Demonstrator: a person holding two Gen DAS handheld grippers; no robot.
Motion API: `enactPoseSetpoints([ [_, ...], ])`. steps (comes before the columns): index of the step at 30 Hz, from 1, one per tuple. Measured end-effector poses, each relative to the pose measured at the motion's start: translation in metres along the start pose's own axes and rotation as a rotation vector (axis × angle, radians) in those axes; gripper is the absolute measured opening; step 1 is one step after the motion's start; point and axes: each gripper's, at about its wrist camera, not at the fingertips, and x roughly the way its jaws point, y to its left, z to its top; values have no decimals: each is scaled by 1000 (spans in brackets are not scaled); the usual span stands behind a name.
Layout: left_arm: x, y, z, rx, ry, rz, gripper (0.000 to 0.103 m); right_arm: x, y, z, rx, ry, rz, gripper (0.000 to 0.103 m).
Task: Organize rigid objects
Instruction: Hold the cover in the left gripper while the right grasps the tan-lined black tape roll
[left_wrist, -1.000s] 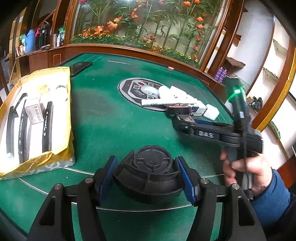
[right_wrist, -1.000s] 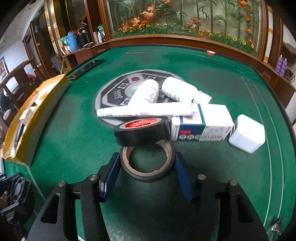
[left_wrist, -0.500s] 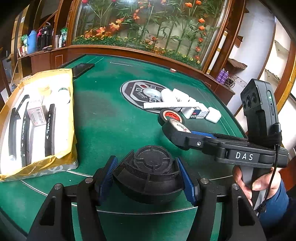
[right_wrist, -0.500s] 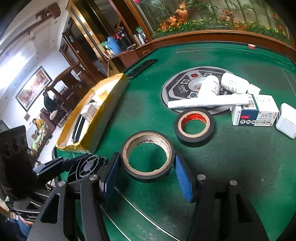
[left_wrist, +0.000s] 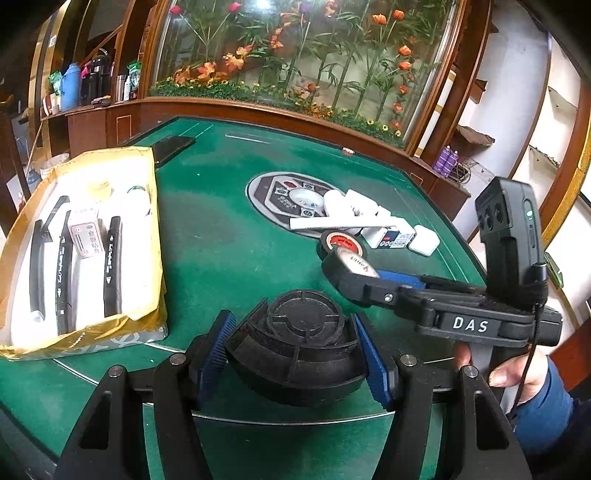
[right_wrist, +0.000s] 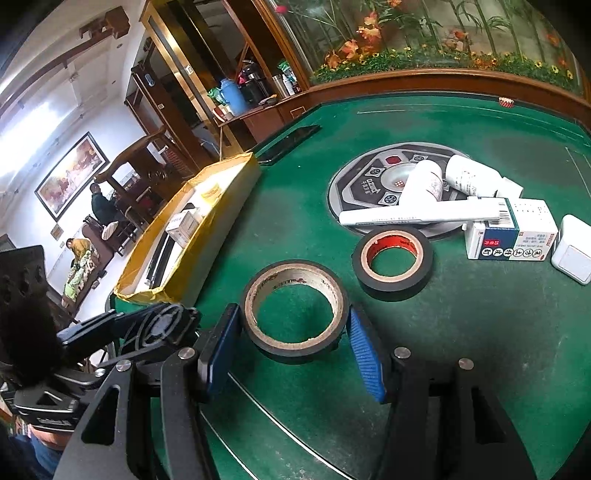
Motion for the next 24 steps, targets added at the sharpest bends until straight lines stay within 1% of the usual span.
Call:
enactPoseSetpoints([
  [13, -11, -10, 5, 21, -22, 26, 68, -8, -2, 3, 24, -26, 29, 58],
  [15, -12, -7, 6, 16, -31, 23, 68, -8, -2, 3, 26, -23, 30, 58],
  [18, -10, 2, 6, -5, -25, 27, 68, -7, -2, 4, 26, -16, 26, 58],
  [21, -12, 11, 7, -20, -42, 22, 68, -8, 0, 4, 20, -17, 22, 58],
  [24, -16, 28, 11, -45, -51, 41, 68, -5, 2, 4, 5, -15, 6, 58],
])
